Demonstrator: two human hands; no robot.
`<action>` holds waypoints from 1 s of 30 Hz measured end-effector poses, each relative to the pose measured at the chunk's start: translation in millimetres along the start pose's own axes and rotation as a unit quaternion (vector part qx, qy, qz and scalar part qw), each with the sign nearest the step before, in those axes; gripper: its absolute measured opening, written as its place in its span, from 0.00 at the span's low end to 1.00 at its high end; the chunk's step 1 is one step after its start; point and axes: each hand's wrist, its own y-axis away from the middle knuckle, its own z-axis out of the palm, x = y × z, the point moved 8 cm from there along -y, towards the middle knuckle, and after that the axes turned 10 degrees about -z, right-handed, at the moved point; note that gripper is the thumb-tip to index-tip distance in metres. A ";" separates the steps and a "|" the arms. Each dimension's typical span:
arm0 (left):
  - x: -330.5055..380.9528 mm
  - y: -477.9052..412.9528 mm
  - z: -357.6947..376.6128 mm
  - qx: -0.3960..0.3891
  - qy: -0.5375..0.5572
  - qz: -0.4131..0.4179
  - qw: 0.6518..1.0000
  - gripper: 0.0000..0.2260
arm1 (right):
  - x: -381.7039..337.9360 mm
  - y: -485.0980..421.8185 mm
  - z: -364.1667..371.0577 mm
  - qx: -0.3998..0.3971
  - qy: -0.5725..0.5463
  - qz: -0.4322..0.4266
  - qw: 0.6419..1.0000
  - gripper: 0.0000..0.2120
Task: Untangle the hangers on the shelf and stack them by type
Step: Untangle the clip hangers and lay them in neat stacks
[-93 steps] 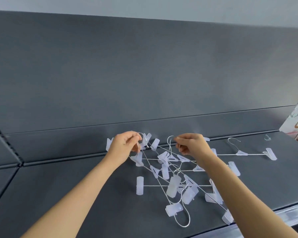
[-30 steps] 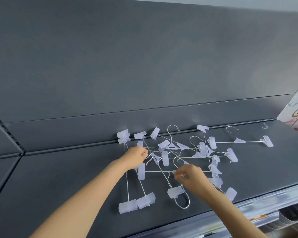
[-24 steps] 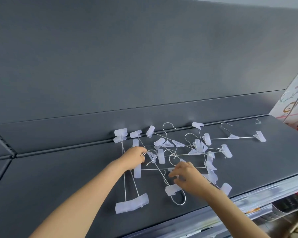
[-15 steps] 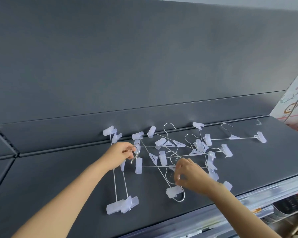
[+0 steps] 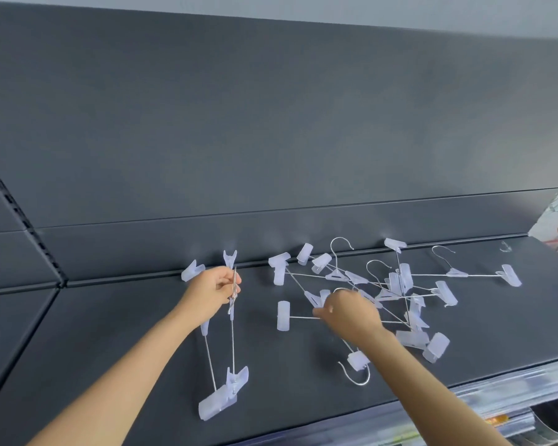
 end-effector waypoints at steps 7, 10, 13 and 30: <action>-2.6 2.6 -0.4 -0.015 0.007 -0.003 1.000 0.15 | -19.0 -15.1 4.8 -0.038 0.107 -0.002 0.994 0.11; -1.0 4.8 0.7 -0.015 0.002 0.001 1.000 0.14 | -22.0 -14.2 5.8 -0.047 0.080 -0.002 0.996 0.05; 0.4 6.6 -0.2 -0.016 -0.002 0.005 1.000 0.13 | -14.4 -14.1 2.2 -0.034 0.030 0.013 0.999 0.08; 10.6 12.4 6.9 -0.026 -0.013 0.013 0.999 0.12 | -24.7 -10.9 8.1 0.012 -0.163 -0.067 0.984 0.12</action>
